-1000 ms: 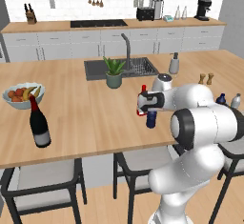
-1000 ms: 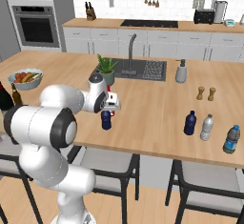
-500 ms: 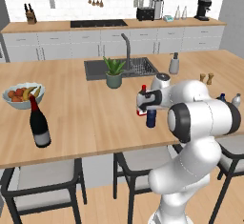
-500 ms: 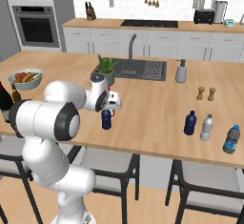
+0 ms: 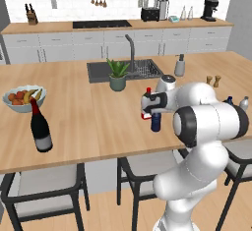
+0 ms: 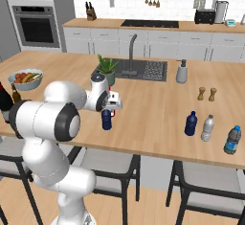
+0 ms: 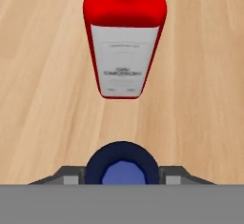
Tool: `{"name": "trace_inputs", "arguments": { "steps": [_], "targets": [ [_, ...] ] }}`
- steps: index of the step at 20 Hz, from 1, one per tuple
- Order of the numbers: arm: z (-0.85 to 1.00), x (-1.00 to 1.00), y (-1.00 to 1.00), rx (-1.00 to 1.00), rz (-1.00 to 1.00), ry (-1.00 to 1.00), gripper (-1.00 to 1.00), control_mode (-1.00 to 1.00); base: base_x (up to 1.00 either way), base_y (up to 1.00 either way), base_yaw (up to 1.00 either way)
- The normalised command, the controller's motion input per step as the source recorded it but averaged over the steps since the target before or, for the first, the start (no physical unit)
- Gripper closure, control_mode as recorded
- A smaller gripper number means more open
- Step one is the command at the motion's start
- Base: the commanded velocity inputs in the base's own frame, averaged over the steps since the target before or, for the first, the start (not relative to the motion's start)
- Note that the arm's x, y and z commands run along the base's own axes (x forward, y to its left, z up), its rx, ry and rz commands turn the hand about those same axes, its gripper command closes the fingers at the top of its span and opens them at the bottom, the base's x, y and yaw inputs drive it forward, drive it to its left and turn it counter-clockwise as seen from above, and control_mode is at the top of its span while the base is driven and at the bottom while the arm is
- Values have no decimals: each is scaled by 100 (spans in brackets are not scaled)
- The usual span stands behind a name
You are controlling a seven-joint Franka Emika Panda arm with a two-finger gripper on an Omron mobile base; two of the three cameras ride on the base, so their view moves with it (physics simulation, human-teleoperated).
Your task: Move the plastic bottles in the middle to the plastics group, and the glass bottles in the middle to the glass group.
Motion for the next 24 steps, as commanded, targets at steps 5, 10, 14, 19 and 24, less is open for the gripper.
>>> {"name": "trace_inputs", "arguments": {
  "steps": [5, 10, 14, 19, 24],
  "targets": [
    [15, -49, -14, 0, -2, -7, 100, -100, 0, 0, 0],
    [47, -47, -54, 5, -3, -14, 100, -100, 0, 0, 0],
    [56, -5, -73, 4, -4, -4, 100, -100, 0, 0, 0],
    [17, -13, -90, 1, -1, -1, 100, -100, 0, 0, 0],
    [-13, -16, -92, 0, 0, 0, 100, -100, 0, 0, 0]
  ]
}}
